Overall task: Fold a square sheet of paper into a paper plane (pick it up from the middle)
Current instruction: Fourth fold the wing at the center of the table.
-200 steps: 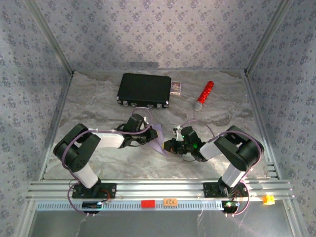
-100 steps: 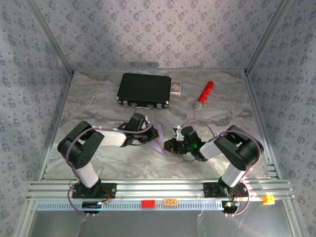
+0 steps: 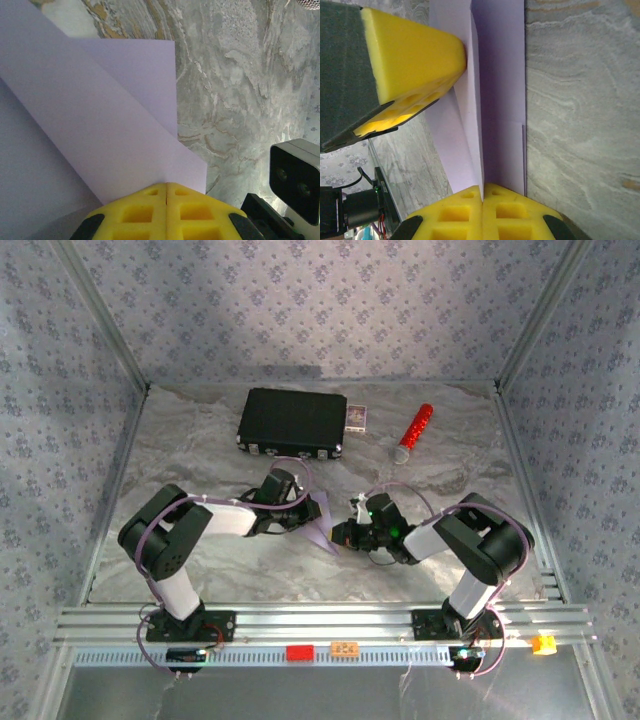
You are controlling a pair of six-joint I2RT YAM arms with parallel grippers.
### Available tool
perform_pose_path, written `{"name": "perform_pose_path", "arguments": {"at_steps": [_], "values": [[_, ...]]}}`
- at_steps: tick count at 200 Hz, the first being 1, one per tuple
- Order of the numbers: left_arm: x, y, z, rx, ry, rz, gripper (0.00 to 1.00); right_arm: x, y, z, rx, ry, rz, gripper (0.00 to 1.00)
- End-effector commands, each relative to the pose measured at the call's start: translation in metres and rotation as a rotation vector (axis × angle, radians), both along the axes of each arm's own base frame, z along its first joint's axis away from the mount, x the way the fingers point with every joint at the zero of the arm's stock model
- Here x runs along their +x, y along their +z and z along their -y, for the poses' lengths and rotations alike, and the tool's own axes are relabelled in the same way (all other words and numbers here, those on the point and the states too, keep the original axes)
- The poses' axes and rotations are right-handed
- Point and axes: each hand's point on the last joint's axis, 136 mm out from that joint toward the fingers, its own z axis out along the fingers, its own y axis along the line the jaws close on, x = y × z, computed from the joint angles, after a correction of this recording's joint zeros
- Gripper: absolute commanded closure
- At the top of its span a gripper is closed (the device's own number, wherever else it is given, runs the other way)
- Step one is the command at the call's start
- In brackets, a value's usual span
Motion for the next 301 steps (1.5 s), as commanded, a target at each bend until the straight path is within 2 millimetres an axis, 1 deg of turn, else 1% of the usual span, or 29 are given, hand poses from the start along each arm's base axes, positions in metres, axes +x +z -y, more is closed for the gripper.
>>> {"name": "perform_pose_path", "arguments": {"at_steps": [1, 33, 79, 182, 217, 301], "values": [[0.008, -0.002, 0.0, 0.023, 0.002, 0.013, 0.94, -0.012, -0.037, 0.015, -0.132, -0.03, -0.115, 0.96], [0.009, -0.003, 0.001, 0.026, 0.001, 0.013, 0.94, -0.013, -0.041, 0.018, -0.157, -0.041, -0.145, 0.96], [0.01, 0.0, 0.004, 0.018, -0.015, 0.02, 0.94, -0.013, -0.041, 0.019, -0.157, -0.051, -0.157, 0.96], [0.008, -0.01, 0.006, 0.032, -0.034, -0.009, 0.94, -0.012, -0.043, 0.021, -0.165, -0.061, -0.166, 0.96], [0.007, -0.01, 0.008, 0.033, -0.043, -0.008, 0.94, -0.012, -0.045, 0.021, -0.167, -0.063, -0.17, 0.96], [-0.001, -0.031, -0.001, 0.099, -0.041, -0.08, 0.96, -0.012, -0.043, 0.02, -0.161, -0.057, -0.17, 0.95]]}}
